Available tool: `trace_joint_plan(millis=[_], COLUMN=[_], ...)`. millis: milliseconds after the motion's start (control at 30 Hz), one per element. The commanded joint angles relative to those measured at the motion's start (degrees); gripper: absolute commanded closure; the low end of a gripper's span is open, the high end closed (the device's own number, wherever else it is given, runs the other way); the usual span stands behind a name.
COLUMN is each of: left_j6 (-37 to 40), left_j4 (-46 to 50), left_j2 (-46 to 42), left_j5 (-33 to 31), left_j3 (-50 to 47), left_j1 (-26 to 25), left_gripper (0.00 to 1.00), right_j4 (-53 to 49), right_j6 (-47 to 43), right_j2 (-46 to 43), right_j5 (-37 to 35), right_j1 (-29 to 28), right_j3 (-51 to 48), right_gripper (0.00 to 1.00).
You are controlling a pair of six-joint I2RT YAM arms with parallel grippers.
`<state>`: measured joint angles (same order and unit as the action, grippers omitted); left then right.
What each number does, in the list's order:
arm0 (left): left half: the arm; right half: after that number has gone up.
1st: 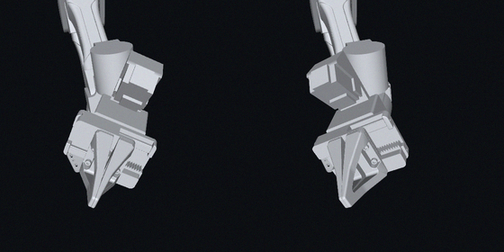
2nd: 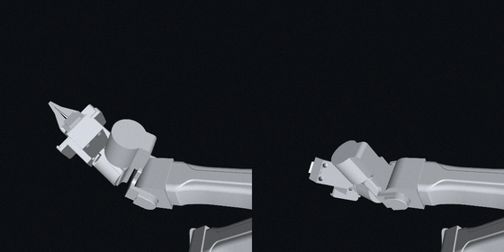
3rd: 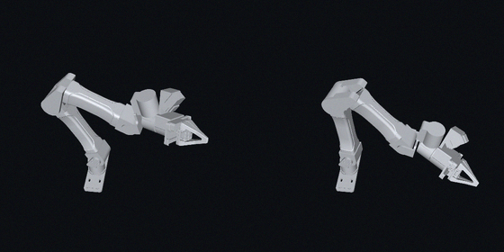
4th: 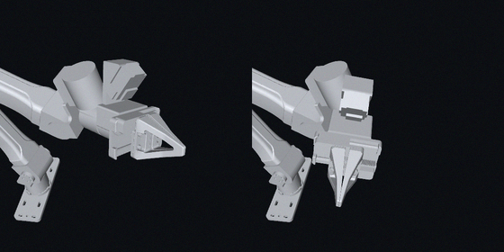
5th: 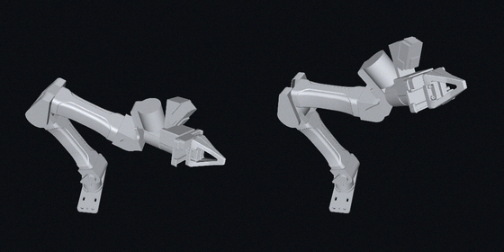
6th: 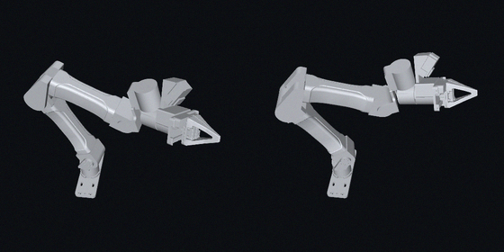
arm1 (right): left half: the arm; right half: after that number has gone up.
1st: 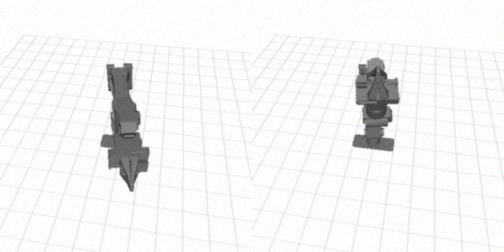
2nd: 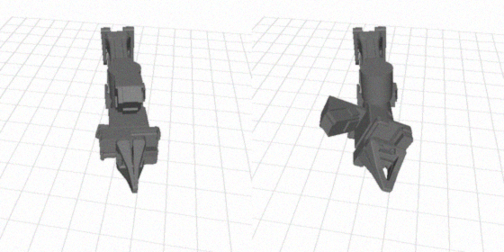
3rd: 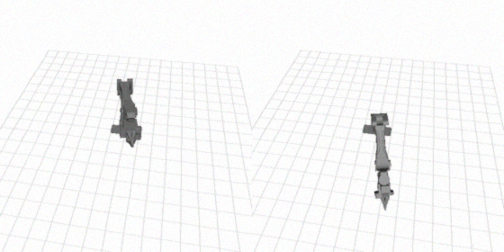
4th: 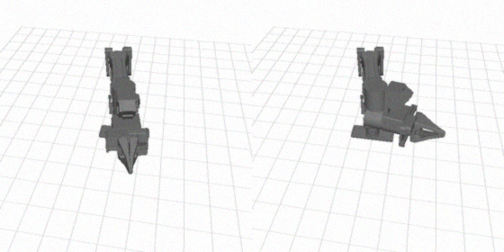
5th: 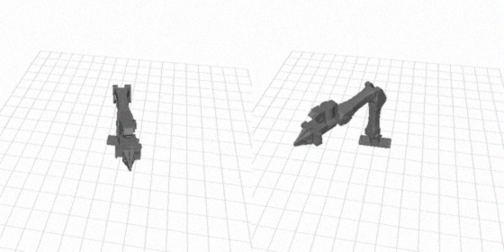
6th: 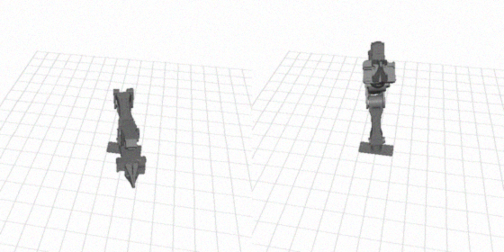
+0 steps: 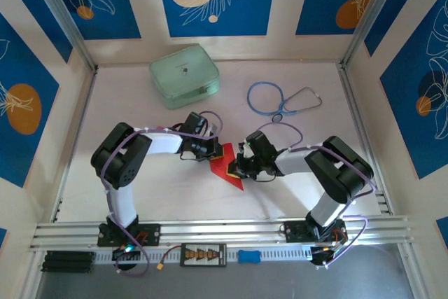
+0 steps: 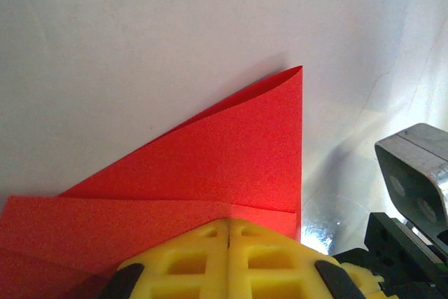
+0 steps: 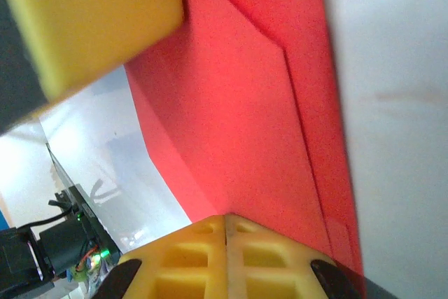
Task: Fold a paper plane with a square sheet of paper (pick it up from the middle)
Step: Fourth fold the wing at the center of the table.
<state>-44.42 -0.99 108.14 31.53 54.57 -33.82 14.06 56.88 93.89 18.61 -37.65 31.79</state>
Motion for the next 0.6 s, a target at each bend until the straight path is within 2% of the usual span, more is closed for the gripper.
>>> trace_joint_plan(millis=[0,300,567], left_j6=[1.2,1.0,1.0], left_j4=[3.8,3.8,3.7], left_j2=[2.1,2.3,2.7], left_j5=[-3.3,-3.2,-3.1], left_j3=[-1.1,-1.1,-0.9], left_j1=[1.2,1.2,1.2], left_gripper=[0.95,0.95,0.95], right_j4=[-5.7,-2.3,-7.1], right_j6=[0.4,2.1,0.9], right_j2=[-2.7,-6.0,-12.9], right_j5=[0.7,0.9,-0.9], right_j1=[0.3,1.1,2.0], right_j3=[-3.0,-10.3,-14.7], right_gripper=[0.97,0.96,0.96])
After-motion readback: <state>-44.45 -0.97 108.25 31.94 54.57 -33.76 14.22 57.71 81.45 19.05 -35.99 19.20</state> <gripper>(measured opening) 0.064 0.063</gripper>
